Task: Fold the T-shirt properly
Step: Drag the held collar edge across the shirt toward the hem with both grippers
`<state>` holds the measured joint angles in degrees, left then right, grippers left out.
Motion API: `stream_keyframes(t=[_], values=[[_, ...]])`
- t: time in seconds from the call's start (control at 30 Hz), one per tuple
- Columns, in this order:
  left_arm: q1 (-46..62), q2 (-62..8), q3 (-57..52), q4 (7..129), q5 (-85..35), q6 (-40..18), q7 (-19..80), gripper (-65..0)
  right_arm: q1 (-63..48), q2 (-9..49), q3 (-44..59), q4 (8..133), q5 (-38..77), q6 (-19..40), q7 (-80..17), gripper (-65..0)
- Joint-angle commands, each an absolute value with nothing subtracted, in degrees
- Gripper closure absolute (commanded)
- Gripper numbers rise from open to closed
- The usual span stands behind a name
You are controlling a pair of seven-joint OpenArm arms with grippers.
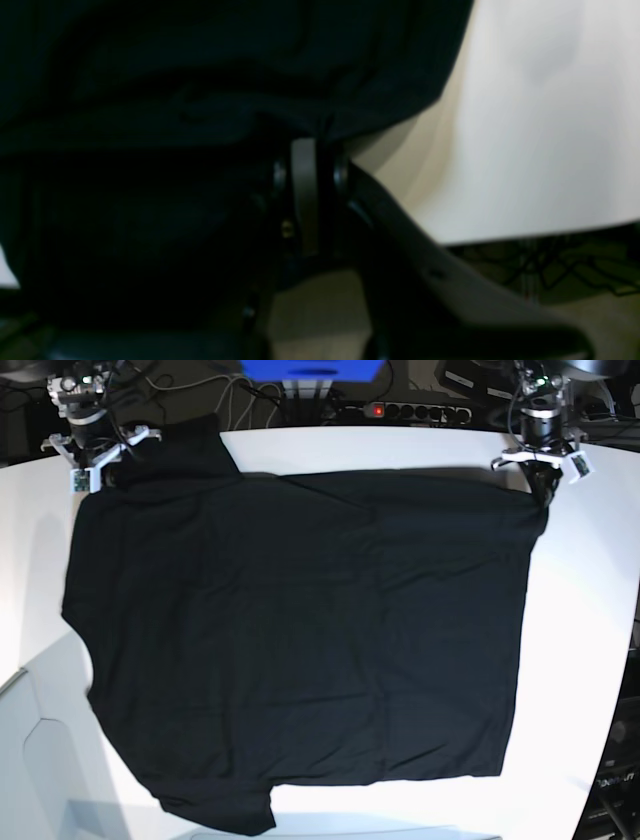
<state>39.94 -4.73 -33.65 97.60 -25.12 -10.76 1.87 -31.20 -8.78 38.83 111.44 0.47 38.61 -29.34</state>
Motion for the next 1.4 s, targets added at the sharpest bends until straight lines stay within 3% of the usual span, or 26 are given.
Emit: stream_keyframes(t=[0.0,0.87,1.2,1.37], values=[[40.48,-4.88,-35.21,99.3,-25.27,-10.77,0.04,-0.1,-31.43,-8.57,39.08,112.92,1.19,40.0,-28.09,-2.6],[32.31,-4.18,-36.88,100.53,-25.19,-10.42,0.22,-0.1,-18.95,-5.58,38.64,114.68,0.92,40.0,-28.09,-3.0],[25.98,-2.59,-36.44,100.0,-16.04,-10.59,0.4,-0.1,-15.87,-4.35,37.41,113.8,0.92,40.0,-28.09,-3.0],[21.85,-1.54,-36.88,99.3,-14.64,-10.77,6.37,-0.1,-13.58,-2.86,35.03,110.55,0.84,40.0,-28.09,-3.0]])
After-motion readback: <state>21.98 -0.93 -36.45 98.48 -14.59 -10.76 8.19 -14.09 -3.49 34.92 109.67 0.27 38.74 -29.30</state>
